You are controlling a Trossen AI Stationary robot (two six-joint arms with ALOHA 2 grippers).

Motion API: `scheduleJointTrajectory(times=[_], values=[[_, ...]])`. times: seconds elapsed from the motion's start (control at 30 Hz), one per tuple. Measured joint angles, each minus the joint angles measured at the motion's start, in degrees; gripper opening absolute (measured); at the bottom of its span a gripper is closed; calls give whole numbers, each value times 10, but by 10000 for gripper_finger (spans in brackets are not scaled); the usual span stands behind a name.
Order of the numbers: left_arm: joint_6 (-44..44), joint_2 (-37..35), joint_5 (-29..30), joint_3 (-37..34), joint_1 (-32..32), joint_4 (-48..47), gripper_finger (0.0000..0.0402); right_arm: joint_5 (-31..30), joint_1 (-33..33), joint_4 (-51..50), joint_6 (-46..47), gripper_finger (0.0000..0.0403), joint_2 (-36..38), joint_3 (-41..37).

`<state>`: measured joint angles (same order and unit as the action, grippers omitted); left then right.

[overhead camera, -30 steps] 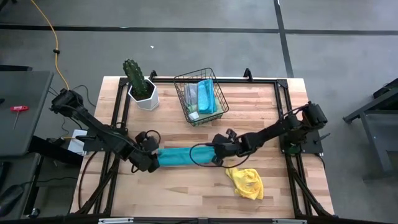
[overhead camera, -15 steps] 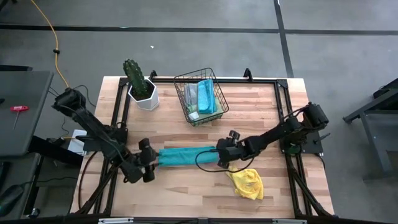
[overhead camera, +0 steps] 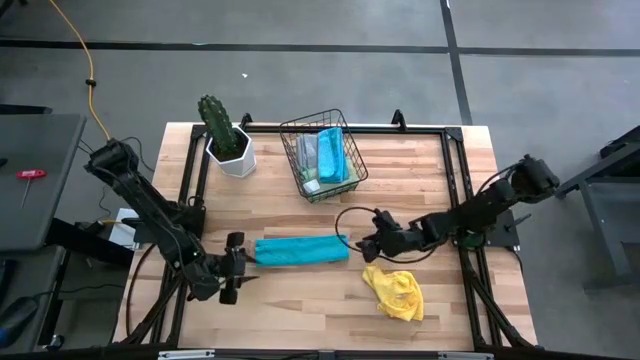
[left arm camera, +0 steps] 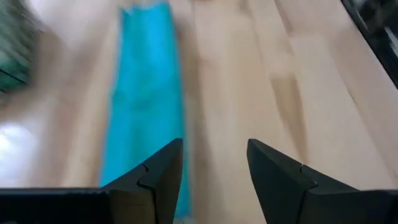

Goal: Fold microfiber towels
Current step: Fold the blue microfiber cloth

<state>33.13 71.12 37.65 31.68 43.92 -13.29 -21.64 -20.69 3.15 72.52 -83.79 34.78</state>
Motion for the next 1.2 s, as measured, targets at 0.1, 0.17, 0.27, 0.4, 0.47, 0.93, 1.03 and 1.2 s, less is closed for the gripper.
scheduleJointTrajectory(times=[0.1,0.17,0.27,0.4,0.47,0.93,1.03,1.2], values=[[-19,-10,39,0,0,22,170,38,17,23,11,177,-16,-5],[-30,-10,45,0,5,37,170,49,25,23,12,177,-33,0],[-37,-8,47,0,14,46,170,74,38,34,12,177,-74,16],[-35,-11,47,0,17,49,170,102,45,60,13,177,-125,38],[-35,-11,46,0,16,58,170,102,46,78,21,177,-147,49],[-39,-13,44,0,16,53,170,97,46,124,36,177,-208,86],[-39,-13,45,0,16,50,170,83,45,117,34,177,-210,86],[-33,-13,45,0,16,46,170,75,45,107,7,149,-211,86]])
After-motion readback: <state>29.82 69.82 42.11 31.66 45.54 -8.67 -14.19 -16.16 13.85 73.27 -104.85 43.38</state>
